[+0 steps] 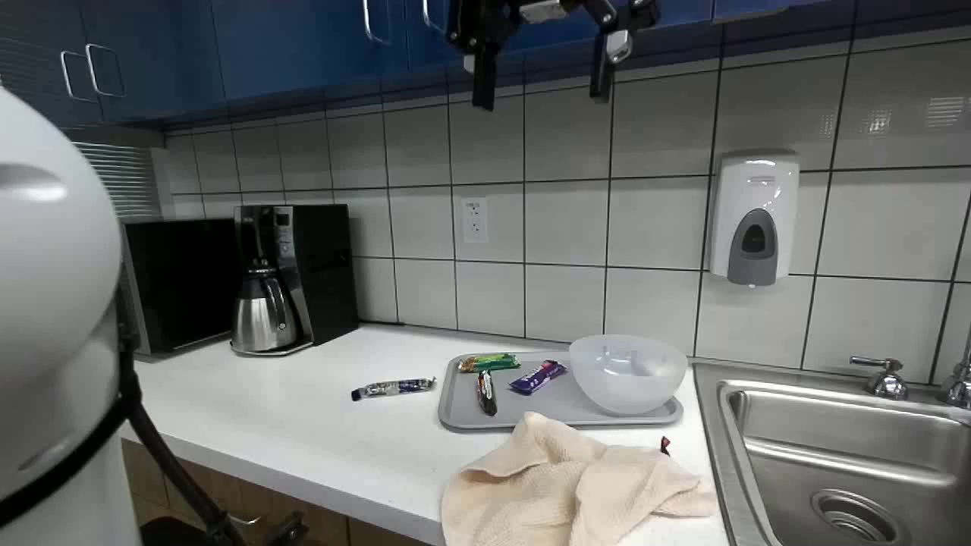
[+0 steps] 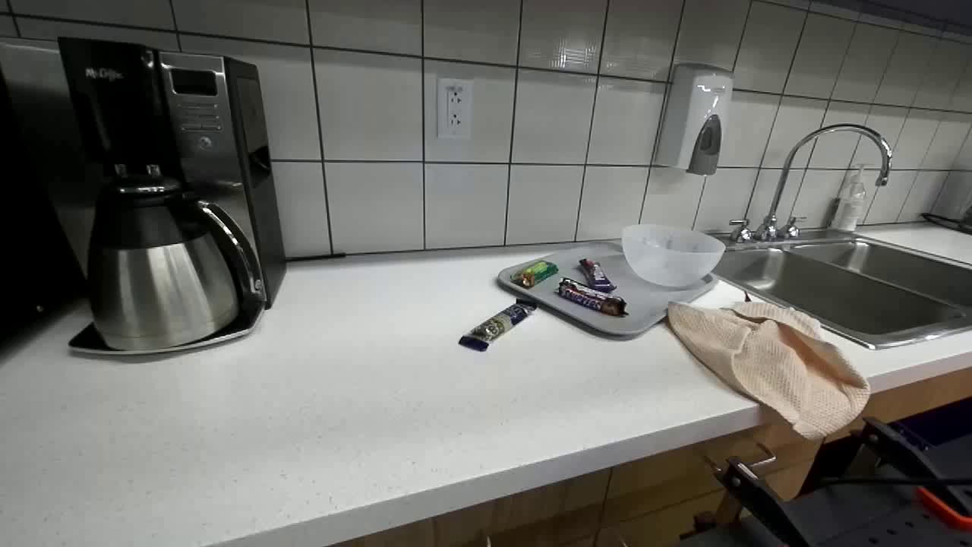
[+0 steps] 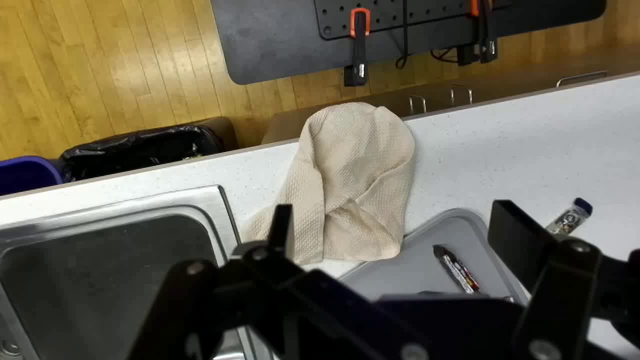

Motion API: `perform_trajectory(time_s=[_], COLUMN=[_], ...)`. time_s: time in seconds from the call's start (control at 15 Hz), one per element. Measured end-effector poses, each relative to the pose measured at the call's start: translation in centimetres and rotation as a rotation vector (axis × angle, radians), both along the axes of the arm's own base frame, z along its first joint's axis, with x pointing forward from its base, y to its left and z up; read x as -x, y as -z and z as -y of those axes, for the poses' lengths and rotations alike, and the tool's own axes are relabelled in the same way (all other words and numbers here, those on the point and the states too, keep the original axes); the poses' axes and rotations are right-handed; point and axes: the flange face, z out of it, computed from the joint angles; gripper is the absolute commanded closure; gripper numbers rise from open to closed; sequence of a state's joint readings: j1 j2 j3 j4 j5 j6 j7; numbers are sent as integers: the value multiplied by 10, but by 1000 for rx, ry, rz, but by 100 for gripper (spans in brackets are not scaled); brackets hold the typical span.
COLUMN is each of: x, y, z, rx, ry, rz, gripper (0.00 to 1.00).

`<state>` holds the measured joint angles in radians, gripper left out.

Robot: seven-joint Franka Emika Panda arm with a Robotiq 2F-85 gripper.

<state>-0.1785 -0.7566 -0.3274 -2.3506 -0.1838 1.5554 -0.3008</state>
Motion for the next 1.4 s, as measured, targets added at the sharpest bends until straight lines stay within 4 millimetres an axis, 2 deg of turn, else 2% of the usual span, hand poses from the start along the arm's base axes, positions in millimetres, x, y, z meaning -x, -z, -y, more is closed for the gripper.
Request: perform_trajectory(time_s=[0.93,1.4], x=[-1,-13], y=[1,29], z=[-1,-20], rx=[3,13], ry=[-2,-58], rz=[4,-16], gripper=[0,0])
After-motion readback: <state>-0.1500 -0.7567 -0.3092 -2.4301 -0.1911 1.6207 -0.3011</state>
